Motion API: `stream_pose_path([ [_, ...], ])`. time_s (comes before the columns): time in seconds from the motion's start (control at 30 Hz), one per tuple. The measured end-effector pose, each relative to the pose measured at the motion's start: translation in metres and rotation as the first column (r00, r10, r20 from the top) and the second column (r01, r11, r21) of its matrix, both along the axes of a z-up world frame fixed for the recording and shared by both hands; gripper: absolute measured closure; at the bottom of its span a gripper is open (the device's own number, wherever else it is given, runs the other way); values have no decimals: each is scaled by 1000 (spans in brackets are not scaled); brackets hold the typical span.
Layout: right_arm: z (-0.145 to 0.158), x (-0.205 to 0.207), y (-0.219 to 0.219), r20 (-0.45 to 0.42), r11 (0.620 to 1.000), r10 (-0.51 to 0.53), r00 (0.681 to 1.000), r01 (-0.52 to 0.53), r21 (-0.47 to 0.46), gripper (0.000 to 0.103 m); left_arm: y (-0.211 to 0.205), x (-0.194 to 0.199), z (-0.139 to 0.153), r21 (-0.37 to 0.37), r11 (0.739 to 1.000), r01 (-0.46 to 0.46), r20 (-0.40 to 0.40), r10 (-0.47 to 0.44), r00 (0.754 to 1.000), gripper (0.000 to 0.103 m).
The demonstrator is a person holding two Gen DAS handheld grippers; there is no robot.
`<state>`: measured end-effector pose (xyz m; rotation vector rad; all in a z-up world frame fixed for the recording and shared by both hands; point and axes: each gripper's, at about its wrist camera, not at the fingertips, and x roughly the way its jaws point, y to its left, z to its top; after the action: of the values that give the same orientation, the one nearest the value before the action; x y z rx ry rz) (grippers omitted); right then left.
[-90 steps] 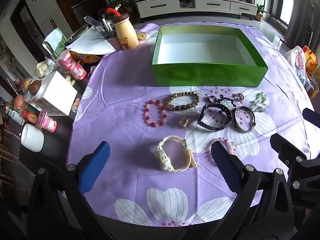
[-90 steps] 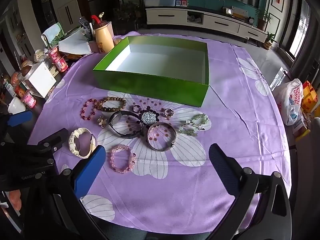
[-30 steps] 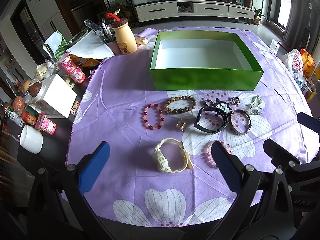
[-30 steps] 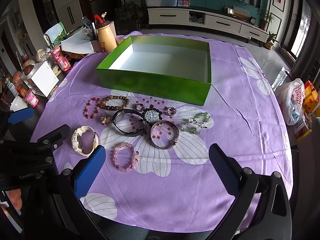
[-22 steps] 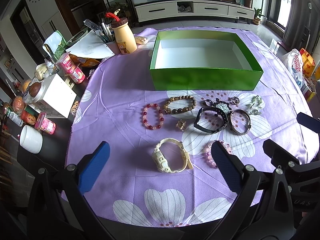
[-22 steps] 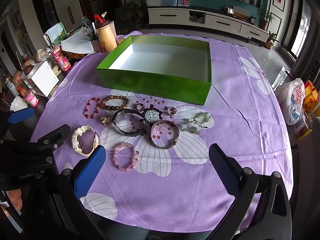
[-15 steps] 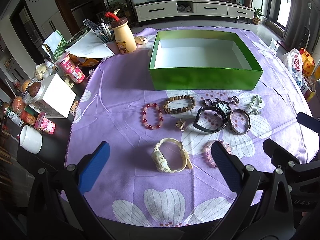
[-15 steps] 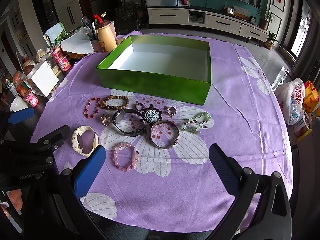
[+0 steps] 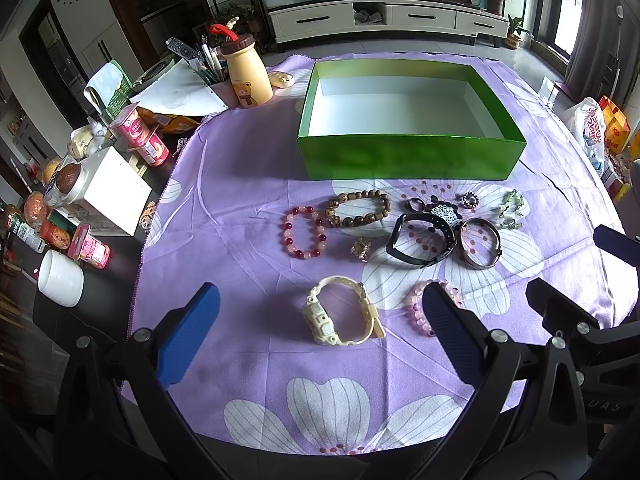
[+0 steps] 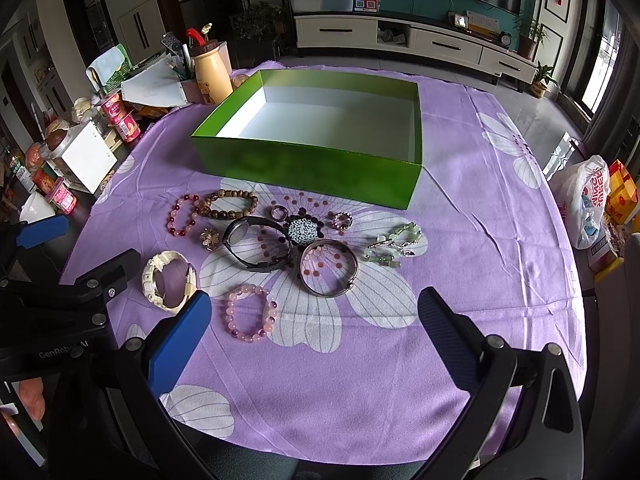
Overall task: Organize jewelry
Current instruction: 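Grasp the cream chunky watch with the left tool while the right tool grasps the pink bead bracelet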
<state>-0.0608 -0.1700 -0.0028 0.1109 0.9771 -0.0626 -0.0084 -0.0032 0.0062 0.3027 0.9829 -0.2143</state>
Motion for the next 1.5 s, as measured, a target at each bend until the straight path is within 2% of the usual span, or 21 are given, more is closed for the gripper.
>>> stream_pose_path([
  [0.23,-3,-2,-7,33,999,15,999,-17,44,1,9,7,-5,-72,997,-15,-5,15,1000,2],
  [0.3,-5,-3,-9,47,997,30,998,-33,73,1,16,12,-7,-144,990,-13,-35,8,999,2],
  [0.4,-10,-1,-14,55,989,40,998,-47,140,1,32,21,-18,-266,964,-28,-98,1,995,2],
  [0.53,-27,-1,-20,45,972,53,998,-62,227,1,48,29,-44,-276,956,-98,-164,54,985,2],
  [0.67,-48,-1,-16,19,963,62,998,-65,262,3,63,34,-66,-271,951,-148,-216,89,972,2],
  [0.8,-72,4,-3,-24,966,84,996,-75,248,22,66,35,-82,-254,953,-166,-244,103,964,2],
  [0.97,-87,13,18,-44,976,121,992,-111,189,44,60,39,-89,-216,963,-161,-236,109,966,2],
  [1.03,-90,17,25,-42,982,128,991,-121,144,55,56,39,-91,-188,970,-153,-224,109,968,6],
  [1.17,-98,26,33,-58,987,140,988,-135,84,66,50,39,-94,-150,980,-131,-223,95,970,14],
  [1.23,-101,28,34,-59,990,136,989,-133,52,73,47,39,-97,-118,986,-120,-222,92,971,22],
  [1.33,-102,31,38,-58,991,134,989,-134,4,79,44,41,-101,-97,989,-111,-233,86,969,35],
  [1.43,-103,32,44,-49,988,145,988,-147,-51,86,42,43,-106,-94,990,-104,-259,77,963,49],
  [1.5,-103,33,47,-45,986,151,987,-154,-59,92,40,43,-109,-85,992,-98,-264,72,962,64],
])
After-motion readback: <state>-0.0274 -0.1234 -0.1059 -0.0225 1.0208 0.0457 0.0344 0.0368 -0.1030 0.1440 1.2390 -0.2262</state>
